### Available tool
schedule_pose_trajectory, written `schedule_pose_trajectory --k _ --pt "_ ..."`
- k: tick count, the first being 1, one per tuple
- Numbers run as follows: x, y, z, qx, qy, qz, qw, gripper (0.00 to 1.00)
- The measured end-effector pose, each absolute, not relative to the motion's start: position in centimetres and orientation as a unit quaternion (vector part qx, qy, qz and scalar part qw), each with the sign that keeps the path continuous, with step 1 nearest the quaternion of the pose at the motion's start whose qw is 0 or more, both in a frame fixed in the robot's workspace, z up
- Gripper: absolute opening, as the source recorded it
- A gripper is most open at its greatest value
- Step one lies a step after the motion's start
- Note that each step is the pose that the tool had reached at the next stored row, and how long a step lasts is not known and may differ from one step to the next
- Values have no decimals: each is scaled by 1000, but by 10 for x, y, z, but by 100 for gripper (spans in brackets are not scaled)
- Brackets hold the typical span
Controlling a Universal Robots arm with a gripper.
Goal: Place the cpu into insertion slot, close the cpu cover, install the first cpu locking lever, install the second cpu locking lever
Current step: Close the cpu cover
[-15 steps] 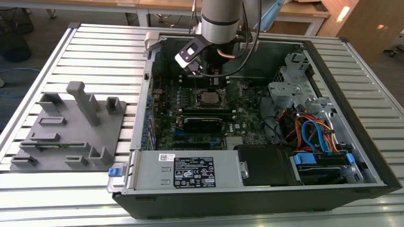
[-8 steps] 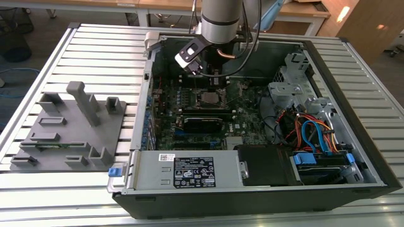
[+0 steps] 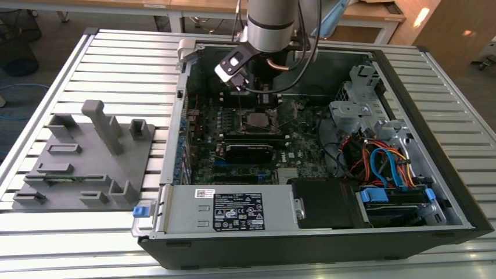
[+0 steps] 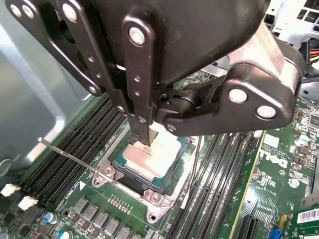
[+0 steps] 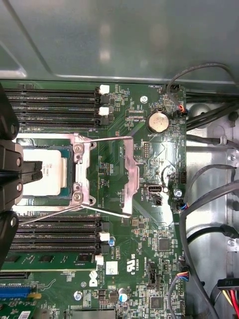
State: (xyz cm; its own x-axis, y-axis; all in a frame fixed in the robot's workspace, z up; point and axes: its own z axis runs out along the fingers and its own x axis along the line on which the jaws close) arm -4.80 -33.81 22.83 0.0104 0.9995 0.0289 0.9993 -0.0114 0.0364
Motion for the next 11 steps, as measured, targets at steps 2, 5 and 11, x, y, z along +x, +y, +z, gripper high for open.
schedule_pose_trajectory --k 2,5,11 --pt "-48 -338 231 711 703 23 3 10" --pt "-48 -338 235 711 703 23 3 10" --pt "-48 -338 243 711 703 23 3 10"
